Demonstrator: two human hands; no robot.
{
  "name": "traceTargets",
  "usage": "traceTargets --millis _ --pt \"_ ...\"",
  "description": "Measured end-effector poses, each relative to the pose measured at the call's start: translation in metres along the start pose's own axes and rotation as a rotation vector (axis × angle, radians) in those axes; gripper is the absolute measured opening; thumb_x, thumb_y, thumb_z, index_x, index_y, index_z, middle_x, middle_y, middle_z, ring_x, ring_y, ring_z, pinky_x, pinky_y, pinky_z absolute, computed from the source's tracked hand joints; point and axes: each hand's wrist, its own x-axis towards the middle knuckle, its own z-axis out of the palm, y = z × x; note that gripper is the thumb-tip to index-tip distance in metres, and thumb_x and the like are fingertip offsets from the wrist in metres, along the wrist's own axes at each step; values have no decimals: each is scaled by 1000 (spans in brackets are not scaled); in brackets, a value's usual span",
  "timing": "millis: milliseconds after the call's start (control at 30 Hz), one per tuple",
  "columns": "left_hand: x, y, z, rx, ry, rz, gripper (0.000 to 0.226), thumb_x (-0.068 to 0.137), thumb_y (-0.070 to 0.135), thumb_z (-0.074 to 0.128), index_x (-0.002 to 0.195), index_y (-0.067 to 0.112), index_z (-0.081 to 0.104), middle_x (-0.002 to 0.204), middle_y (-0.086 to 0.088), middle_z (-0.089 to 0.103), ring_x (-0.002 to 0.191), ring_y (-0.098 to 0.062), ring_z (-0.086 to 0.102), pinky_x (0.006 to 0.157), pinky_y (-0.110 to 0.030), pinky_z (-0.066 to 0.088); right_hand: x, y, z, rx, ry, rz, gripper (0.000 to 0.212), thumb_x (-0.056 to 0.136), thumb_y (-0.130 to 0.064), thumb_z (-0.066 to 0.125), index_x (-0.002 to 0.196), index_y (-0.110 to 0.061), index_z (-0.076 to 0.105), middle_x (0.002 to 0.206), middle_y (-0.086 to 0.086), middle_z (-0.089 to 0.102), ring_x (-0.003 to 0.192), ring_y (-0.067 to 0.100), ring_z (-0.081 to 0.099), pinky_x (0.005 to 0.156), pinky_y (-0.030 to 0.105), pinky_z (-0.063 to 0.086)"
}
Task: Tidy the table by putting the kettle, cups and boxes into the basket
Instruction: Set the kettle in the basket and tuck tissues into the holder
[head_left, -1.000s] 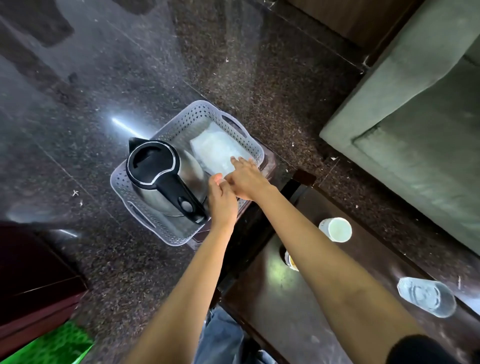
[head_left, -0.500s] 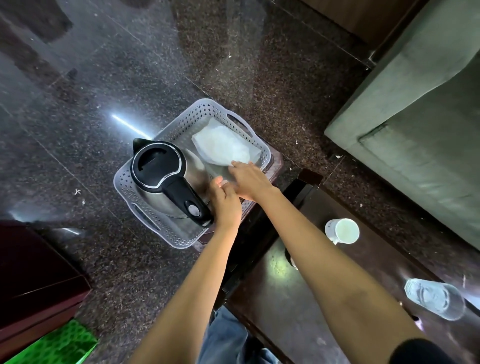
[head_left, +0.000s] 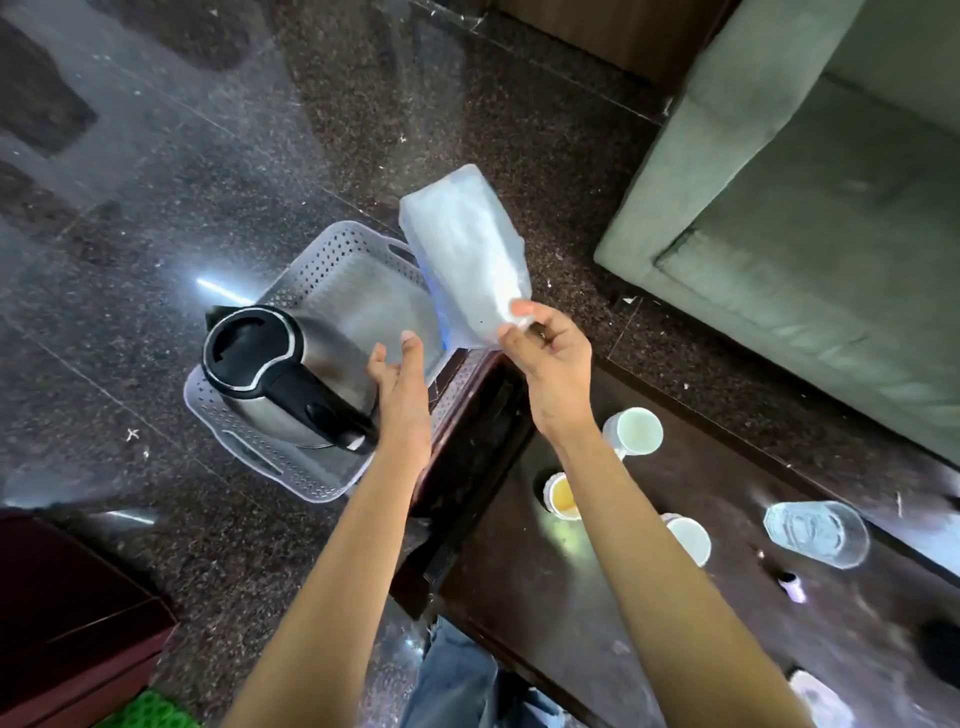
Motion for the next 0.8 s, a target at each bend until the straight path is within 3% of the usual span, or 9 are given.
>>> traceTargets --millis 100,200,267,400,467,533,600,700,800 --pt "-16 -3 16 -144 -76 -24 76 90 57 48 149 20 17 154 -21 26 139 -33 32 110 -39 35 -24 -15 -28 246 108 86 19 87 6 61 91 -13 63 84 -1 70 84 15 67 79 32 55" --pt "-33 -17 25 -172 -287 -30 88 78 68 56 145 16 34 146 -12 45 131 -23 48 105 -39 44 -50 -26 -61 408 142 153 12 93 1 54 93 -10 61 85 0 71 77 10 67 66 23 57" --pt "-45 -34 29 -135 -421 -75 83 78 72 50 142 21 40 143 -4 50 131 -21 49 108 -44 41 -70 -28 -87 495 217 208 17 96 -1 50 85 -11 59 71 -5 69 61 2 64 56 15 54" --pt "-75 -73 39 -230 -667 -195 75 82 57 57 143 16 41 145 -9 48 135 -25 44 110 -45 39 -110 -19 -139 552 337 283 10 95 -3 54 94 -9 62 91 3 72 82 9 69 84 25 55" --pt "-96 -87 44 -205 -643 -187 50 89 35 58 133 12 52 128 -7 63 122 -22 57 103 -39 47 -127 -14 -162 515 413 294 10 95 -1 53 99 -9 59 92 4 70 78 8 69 76 24 60" --pt "-120 -95 48 -110 -558 -127 28 95 14 51 122 10 60 107 -2 73 103 -16 68 94 -35 54 -144 -10 -181 381 503 293 9 96 -1 53 99 -9 55 87 5 64 65 4 67 58 20 57" --pt "-144 -100 51 -33 -505 -60 20 94 8 54 110 10 66 93 0 75 88 -12 71 82 -30 56 -164 -3 -201 148 575 299 12 95 -3 56 104 -8 51 88 7 59 63 7 62 57 22 54" --pt "-180 -103 54 55 -433 12 10 87 5 64 93 10 71 79 0 72 76 -11 69 68 -24 57 -194 5 -225 -292 588 375 30 84 -30 65 109 -16 55 99 8 68 77 16 65 77 41 58" --pt "-220 -113 52 260 -396 137 5 80 13 75 78 13 71 70 -5 66 68 -15 63 64 -33 56 -232 3 -234 -644 427 473 29 83 -45 64 104 -24 61 107 1 70 93 15 64 91 36 50"
